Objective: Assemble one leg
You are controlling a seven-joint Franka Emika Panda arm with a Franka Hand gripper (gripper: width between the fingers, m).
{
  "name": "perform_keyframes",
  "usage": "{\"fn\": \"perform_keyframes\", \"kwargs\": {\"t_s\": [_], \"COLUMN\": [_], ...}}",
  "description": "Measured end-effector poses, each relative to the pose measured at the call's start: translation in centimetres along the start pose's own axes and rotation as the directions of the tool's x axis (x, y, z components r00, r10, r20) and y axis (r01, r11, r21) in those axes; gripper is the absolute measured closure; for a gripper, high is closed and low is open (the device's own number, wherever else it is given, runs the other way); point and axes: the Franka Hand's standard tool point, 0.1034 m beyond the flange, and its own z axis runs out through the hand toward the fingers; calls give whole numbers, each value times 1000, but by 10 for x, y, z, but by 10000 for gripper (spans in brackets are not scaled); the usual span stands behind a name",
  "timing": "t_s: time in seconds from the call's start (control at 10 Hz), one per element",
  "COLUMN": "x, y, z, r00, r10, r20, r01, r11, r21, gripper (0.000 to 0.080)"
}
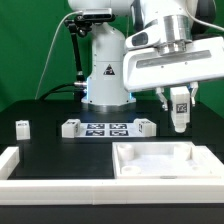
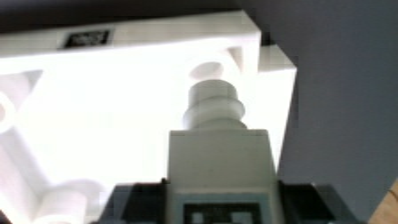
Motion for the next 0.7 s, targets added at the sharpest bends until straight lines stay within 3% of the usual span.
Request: {"fn": "perform_keyframes", "kwargs": {"t_s": [0.5, 0.6, 0.7], "x": [0, 2, 14], "y": [1, -2, -11], "z": [2, 3, 6], "r00": [1000, 1000, 998], "r10": [-14, -28, -60], "r20": [1, 2, -12], "r01": [14, 28, 61], "r11": [1000, 1000, 998], "r21": [-1, 2, 13], "gripper": [511, 511, 511]}}
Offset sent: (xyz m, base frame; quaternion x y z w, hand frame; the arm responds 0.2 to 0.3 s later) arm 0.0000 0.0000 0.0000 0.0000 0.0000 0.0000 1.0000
